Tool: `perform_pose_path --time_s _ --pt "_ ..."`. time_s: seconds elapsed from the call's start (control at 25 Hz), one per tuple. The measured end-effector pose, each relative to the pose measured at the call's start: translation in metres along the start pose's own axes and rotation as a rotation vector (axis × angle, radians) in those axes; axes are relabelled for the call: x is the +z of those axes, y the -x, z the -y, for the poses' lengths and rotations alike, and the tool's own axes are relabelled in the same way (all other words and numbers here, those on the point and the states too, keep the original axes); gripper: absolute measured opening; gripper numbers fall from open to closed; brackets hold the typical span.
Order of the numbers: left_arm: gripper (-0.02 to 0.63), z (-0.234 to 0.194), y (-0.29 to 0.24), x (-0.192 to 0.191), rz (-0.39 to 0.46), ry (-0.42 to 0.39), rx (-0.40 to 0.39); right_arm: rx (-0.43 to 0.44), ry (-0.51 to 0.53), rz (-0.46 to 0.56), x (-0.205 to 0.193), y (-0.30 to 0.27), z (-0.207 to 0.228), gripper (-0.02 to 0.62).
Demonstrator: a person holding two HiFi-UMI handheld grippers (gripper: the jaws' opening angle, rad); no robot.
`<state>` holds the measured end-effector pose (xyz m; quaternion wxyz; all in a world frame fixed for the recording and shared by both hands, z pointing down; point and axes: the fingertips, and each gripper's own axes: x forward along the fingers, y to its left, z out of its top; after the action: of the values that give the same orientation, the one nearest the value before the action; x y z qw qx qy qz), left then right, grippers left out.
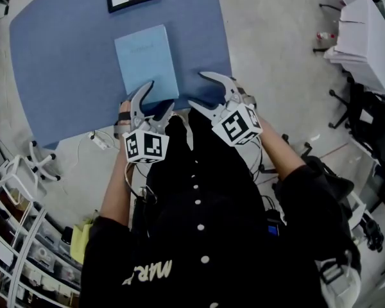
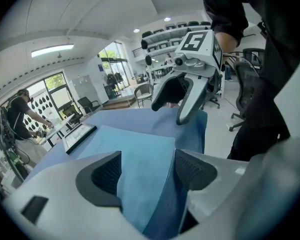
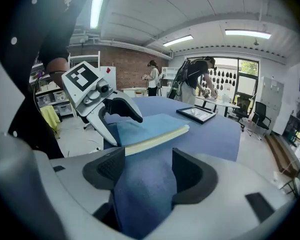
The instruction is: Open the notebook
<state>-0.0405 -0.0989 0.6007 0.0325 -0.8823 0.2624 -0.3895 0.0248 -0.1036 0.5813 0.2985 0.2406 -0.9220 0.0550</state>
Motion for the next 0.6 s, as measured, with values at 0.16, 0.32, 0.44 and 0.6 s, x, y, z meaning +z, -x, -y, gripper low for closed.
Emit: perform_pose_path --time_s 0.16,0.32,0.44,0.6 --pt "0.331 0.001 -0.008 -0.006 0.008 0.019 -0.018 0.042 -0.006 -0.012 -0.008 -0.007 -0.006 0.299" --pt "0.288 0.003 -0.011 -0.01 0.032 0.07 -0.06 0.069 0.003 -0.021 -0.01 -0.016 -0.005 0.299" --pt "0.241 0.007 -0.01 -0.01 0.06 0.054 -0.072 0.09 0.006 -0.019 -0.013 -0.023 -0.008 0.299" --pt "0.216 0.004 -0.004 -0.006 0.129 0.067 -0.09 0.117 0.028 -0.036 -0.011 -0.029 -0.01 0.299"
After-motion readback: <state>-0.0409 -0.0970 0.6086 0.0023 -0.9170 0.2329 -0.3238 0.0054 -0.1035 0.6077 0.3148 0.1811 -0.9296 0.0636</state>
